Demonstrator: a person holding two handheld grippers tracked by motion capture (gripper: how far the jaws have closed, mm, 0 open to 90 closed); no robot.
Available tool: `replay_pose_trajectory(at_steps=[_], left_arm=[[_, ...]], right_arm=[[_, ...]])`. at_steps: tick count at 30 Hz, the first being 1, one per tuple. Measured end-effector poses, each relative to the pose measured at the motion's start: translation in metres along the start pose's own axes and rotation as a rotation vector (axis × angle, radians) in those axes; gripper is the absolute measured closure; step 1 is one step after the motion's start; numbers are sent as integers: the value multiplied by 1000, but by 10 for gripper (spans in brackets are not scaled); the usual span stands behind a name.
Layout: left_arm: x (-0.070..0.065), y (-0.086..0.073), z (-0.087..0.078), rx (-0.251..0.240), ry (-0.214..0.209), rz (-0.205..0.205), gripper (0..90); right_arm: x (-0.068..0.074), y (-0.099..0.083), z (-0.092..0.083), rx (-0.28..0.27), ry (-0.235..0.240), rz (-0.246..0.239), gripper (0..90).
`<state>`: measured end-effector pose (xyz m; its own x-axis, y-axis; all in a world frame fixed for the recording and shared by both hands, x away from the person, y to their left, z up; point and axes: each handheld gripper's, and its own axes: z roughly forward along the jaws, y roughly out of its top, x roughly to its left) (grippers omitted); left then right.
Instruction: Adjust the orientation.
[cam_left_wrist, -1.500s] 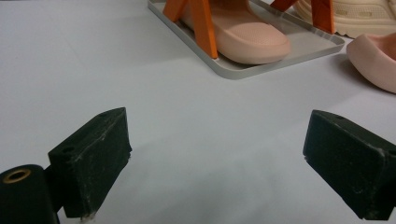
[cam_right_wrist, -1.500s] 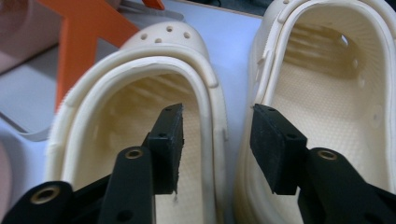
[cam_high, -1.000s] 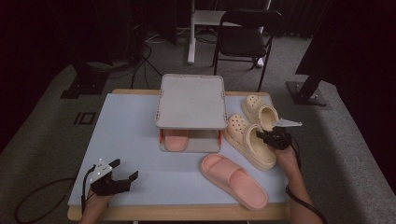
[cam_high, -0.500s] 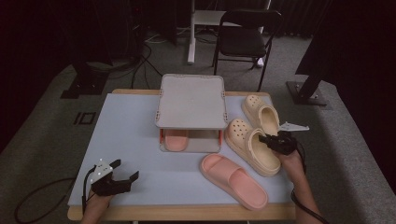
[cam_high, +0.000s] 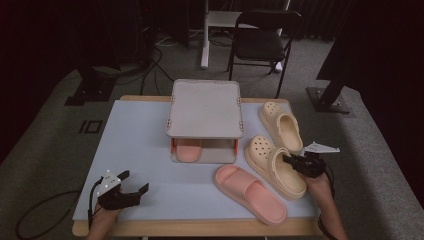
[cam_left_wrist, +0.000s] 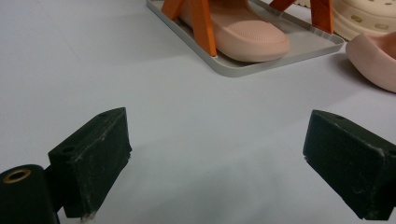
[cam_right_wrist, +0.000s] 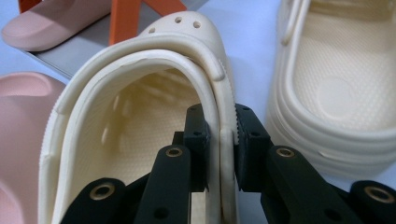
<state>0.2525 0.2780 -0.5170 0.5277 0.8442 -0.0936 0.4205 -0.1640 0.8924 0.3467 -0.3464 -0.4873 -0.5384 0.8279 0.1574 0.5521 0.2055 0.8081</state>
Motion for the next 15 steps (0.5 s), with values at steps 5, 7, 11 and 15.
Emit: replay_pose_trajectory(at_steps=[5, 7, 11, 15], left_arm=[[0, 0, 1, 4, -6, 5, 73], [0, 0, 1, 2, -8, 4, 73], [0, 0, 1, 0, -11, 5, 73], [0, 0, 1, -1, -4, 1, 73]], right_arm=[[-5, -1, 1, -10, 19, 17, 664], [-5, 3, 1, -13, 8, 12, 606], [-6, 6, 5, 6, 19, -9, 611], [-6, 4, 8, 43, 28, -24, 644]])
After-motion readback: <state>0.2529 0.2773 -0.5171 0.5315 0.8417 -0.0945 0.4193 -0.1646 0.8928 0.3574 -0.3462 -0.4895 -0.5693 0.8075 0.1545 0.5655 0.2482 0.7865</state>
